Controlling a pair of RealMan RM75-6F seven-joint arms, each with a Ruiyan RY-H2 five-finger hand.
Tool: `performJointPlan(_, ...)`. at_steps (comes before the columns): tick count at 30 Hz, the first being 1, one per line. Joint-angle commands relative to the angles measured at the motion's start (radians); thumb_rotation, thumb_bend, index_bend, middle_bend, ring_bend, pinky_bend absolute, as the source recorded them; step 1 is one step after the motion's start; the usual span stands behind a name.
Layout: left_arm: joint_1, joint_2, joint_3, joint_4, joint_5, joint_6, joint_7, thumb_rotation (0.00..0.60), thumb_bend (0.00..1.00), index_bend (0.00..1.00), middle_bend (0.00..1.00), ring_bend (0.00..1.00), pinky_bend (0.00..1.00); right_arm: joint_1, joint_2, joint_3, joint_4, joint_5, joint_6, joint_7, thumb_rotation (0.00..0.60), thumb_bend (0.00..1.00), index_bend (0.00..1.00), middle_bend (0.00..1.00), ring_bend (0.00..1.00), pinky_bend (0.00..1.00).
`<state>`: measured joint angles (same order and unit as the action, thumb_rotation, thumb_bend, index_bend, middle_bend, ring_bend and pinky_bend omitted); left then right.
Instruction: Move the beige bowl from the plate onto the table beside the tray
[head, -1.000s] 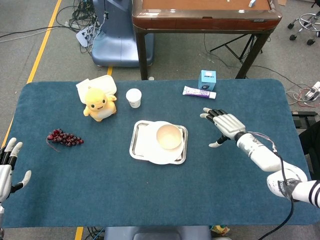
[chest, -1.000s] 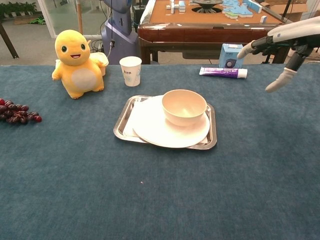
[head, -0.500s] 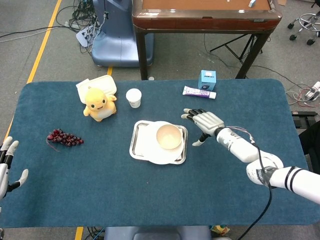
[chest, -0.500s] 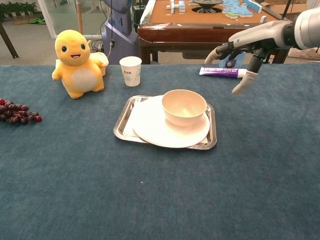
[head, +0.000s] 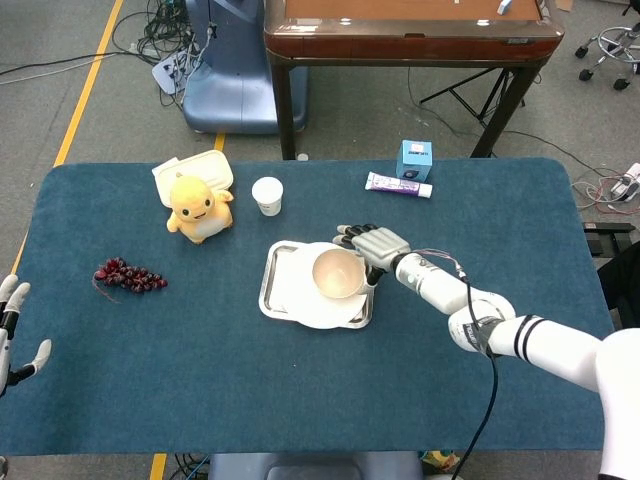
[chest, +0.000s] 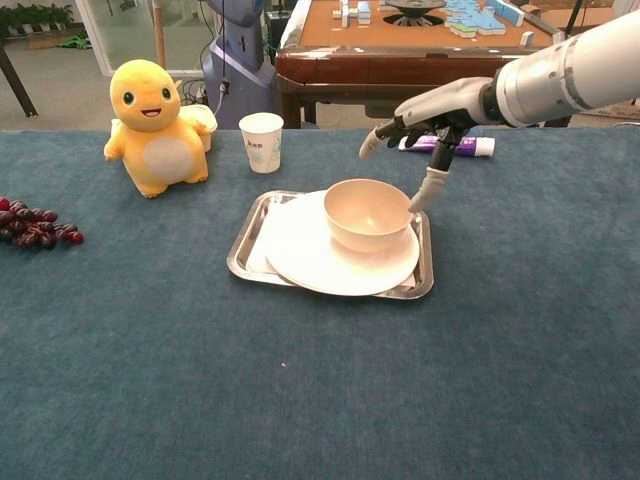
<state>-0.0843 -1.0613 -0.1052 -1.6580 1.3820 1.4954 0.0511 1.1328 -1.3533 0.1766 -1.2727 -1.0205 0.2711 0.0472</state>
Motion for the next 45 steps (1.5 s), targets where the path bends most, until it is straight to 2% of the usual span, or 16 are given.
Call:
performJointPlan(1,0.002,0.005,-0.001,0.002,0.001,0.002,-0.009,0.600,0.32,0.00,0.00,0.00,0.00,0.025,-0.029,-0.005,0.031,0.001,-0.017,0.007,0.600,0.03,0.00,0.00,0.00,0.00)
performJointPlan(14,0.008,0.015,-0.003,0.006,0.007,0.010,-0.042,0.600,0.32,0.00,0.00,0.00,0.00,0.085,-0.110,-0.025,0.111,-0.010,-0.047,0.022,0.600,0.00,0.00,0.00,0.00,0.00)
performJointPlan(35,0.016,0.024,0.004,-0.006,0.028,0.025,-0.044,0.600,0.32,0.00,0.00,0.00,0.00,0.136,-0.141,-0.105,0.142,0.036,-0.033,0.004,0.600,0.00,0.00,0.00,0.00,0.00)
performJointPlan(38,0.013,0.020,0.003,0.000,0.028,0.021,-0.046,0.600,0.32,0.00,0.00,0.00,0.00,0.138,-0.144,-0.113,0.144,0.042,-0.020,-0.002,0.600,0.02,0.00,0.00,0.00,0.00)
performJointPlan(45,0.009,0.026,-0.002,-0.007,0.020,0.015,-0.042,0.600,0.32,0.00,0.00,0.00,0.00,0.135,-0.158,-0.126,0.153,0.054,0.030,-0.023,0.600,0.17,0.00,0.03,0.00,0.00)
